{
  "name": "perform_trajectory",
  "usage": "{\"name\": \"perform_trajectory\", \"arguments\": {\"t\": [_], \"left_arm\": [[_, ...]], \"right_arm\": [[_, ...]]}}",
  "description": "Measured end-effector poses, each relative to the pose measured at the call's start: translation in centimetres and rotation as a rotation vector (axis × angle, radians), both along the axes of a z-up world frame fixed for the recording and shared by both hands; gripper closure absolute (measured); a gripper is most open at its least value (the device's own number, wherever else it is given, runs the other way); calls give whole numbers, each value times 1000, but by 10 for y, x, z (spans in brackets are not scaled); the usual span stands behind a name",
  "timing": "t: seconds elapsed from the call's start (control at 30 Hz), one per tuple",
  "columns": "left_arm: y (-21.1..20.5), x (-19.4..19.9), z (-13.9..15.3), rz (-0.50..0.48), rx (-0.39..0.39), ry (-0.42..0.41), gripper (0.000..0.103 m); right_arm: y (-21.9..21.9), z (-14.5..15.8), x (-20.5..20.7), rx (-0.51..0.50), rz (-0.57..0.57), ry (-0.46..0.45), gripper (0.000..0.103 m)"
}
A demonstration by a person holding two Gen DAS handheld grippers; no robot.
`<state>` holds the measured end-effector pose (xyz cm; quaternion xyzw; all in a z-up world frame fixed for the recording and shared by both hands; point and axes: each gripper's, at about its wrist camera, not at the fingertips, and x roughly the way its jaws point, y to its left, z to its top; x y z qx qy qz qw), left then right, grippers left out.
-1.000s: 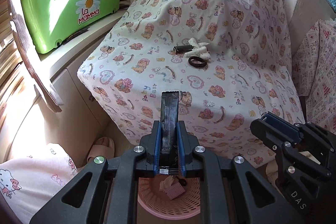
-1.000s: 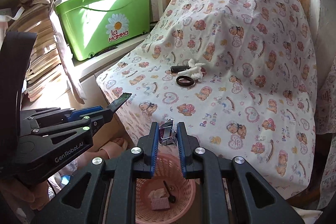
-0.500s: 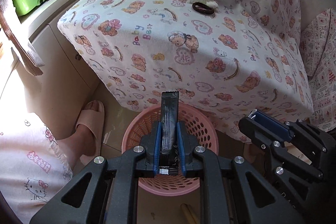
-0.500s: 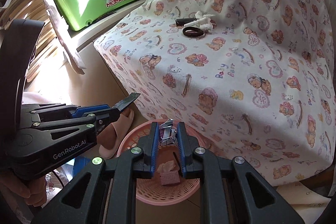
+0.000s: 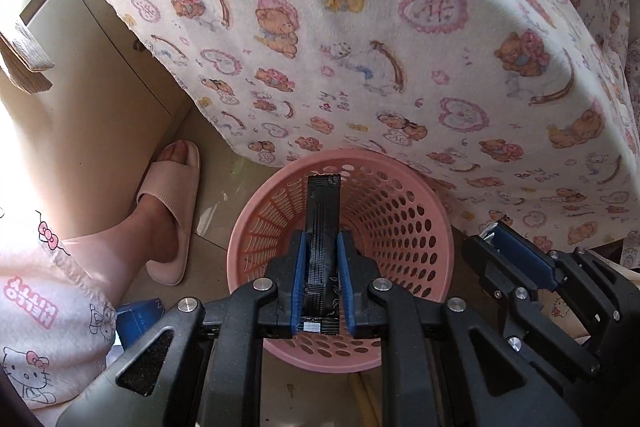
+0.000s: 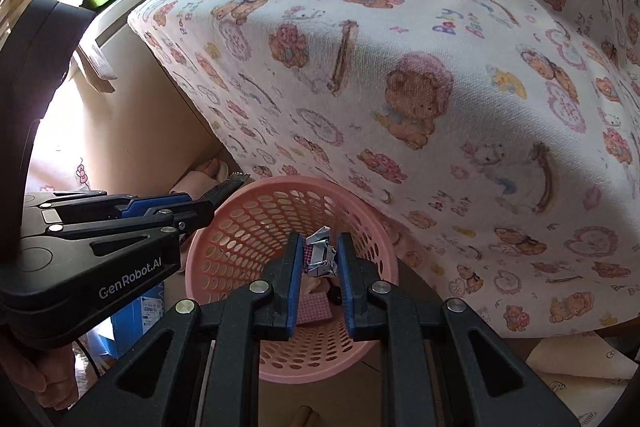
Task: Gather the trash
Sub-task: 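Carry strap and foil over the pink wastebasket and open both grippers, then move both tools back up to the chair toward the white tissue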
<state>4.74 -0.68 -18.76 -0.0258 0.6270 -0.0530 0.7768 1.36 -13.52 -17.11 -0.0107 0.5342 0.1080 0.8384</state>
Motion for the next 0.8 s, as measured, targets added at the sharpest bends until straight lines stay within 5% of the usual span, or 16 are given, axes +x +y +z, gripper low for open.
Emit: {"name": "perform_trajectory", "arguments": {"t": [0.43,0.6,0.73,0.8], "left_arm": [[1,4,-30,26,9,86,86],[0,5,-30,15,44,79,60],[4,5,-27,30,44,71,48],[6,5,-22,38,42,58,47]], "right_arm": [[0,-42,11,-52,-22,76,84],[2,-47,13,-62,-19,84,81],[5,-48,15,-61,-33,82,54],[1,-43,14,-59,-41,65,53]]}}
